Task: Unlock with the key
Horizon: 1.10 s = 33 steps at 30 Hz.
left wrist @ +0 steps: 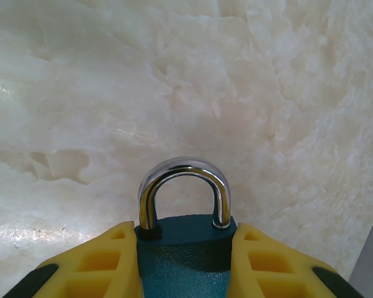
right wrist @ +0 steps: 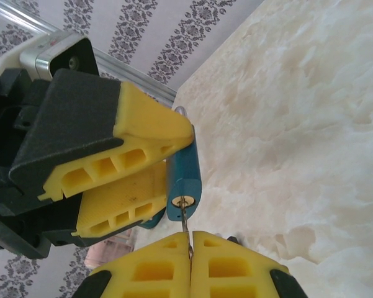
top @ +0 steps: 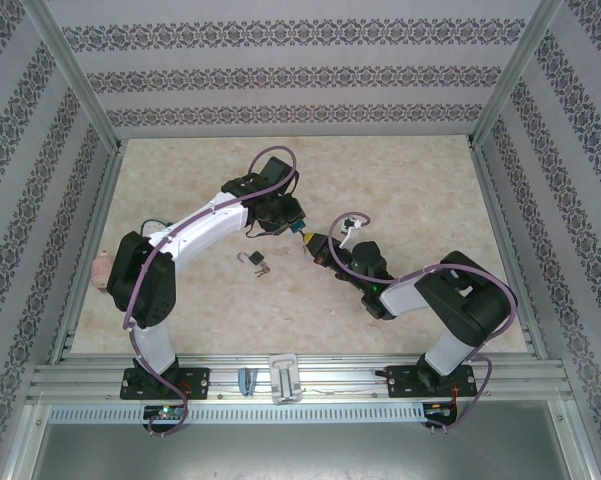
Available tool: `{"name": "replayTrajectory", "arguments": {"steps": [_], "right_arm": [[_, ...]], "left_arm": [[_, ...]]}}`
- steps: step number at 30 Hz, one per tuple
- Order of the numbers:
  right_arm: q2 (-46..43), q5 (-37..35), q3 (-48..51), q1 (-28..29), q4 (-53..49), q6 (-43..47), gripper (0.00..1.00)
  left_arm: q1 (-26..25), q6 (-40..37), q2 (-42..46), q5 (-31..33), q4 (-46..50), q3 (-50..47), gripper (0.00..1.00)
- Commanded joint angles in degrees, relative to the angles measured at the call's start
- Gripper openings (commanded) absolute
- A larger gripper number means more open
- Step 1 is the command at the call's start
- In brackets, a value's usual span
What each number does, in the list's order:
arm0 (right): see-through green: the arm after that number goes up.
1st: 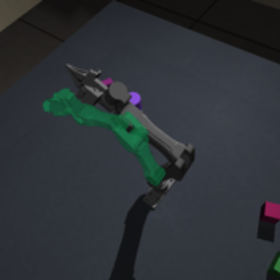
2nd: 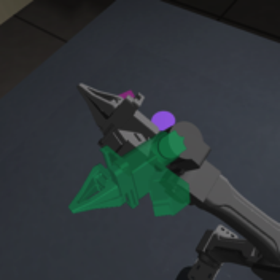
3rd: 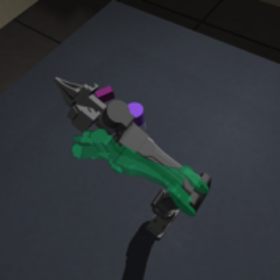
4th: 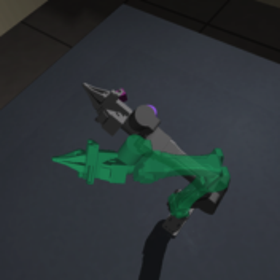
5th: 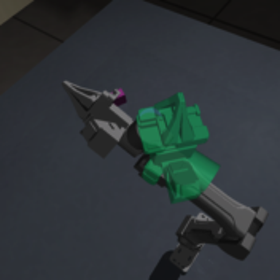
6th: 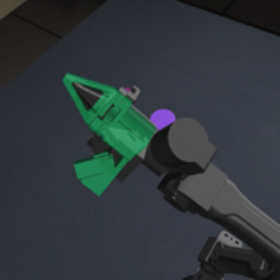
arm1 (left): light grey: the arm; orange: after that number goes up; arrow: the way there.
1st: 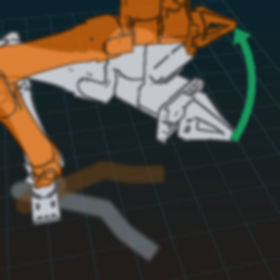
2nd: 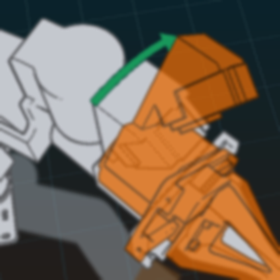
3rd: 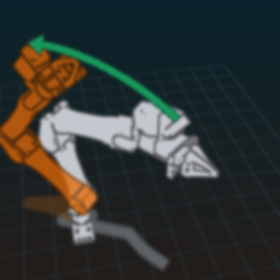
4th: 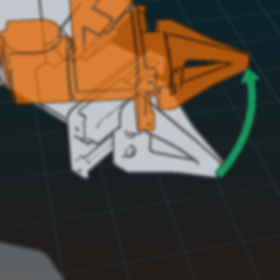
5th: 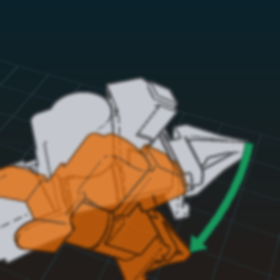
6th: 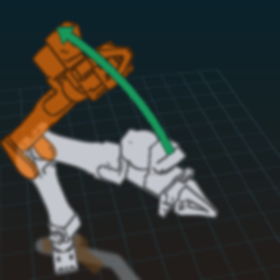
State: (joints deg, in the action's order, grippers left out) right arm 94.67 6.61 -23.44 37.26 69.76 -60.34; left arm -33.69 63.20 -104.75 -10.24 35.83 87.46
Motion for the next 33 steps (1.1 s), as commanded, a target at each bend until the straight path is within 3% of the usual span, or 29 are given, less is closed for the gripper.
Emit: {"name": "replayTrajectory", "arguments": {"steps": [1,6,19,33], "right_arm": [[1.0,0.2,-1.7,-0.6,6.9,-2.3,0.0],[2.3,-3.0,-2.0,0.9,7.0,-4.9,0.0],[4.6,-8.9,-4.2,4.2,9.2,-0.5,0.0],[3.7,-9.9,-5.5,5.2,9.6,5.1,0.0]], "left_arm": [[-1.6,-0.8,-0.2,-1.6,4.1,0.8,0.28],[-1.8,0.4,0.1,-0.5,3.8,0.8,0.28],[-2.2,3.2,-0.9,-2.9,2.2,1.0,0.28],[-2.0,6.2,-0.8,-6.9,-1.8,-1.0,0.28]]}}
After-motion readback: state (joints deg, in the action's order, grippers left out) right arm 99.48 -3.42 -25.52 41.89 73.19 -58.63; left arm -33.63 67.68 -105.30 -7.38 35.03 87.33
